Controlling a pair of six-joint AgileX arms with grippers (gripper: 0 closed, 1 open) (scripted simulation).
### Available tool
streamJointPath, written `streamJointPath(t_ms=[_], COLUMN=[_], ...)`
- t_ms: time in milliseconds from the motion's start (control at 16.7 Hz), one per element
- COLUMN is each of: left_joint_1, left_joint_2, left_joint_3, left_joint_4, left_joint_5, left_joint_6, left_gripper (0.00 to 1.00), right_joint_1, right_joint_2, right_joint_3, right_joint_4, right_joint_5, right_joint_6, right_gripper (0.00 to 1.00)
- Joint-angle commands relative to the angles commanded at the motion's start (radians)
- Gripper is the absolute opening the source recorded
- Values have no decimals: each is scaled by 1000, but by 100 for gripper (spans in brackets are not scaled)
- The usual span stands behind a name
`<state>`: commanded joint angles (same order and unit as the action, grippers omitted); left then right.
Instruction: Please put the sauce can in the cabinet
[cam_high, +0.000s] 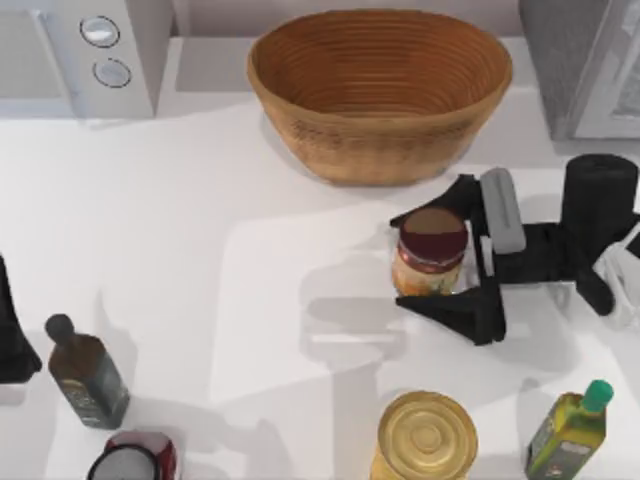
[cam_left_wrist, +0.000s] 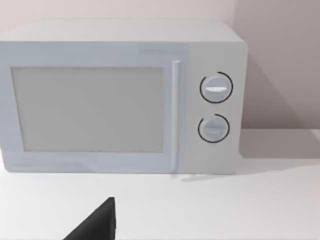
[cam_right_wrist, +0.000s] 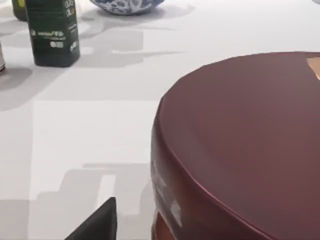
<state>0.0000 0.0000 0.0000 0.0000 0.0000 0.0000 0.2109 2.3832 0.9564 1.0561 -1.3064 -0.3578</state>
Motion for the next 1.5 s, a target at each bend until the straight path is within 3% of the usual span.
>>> streamJointPath(t_ms=[720, 1500], left_joint_1=[0, 0], left_joint_2=[0, 0], left_joint_3=[0, 0], left_joint_4=[0, 0], left_joint_5=[0, 0], left_joint_6=[0, 0], left_gripper=[100, 100], right_joint_1=[0, -10], right_joint_2=[0, -74], right_joint_3=[0, 13], right_joint_4=[0, -67], right_joint_5=[0, 14], right_joint_6=[0, -8], right_gripper=[2, 0])
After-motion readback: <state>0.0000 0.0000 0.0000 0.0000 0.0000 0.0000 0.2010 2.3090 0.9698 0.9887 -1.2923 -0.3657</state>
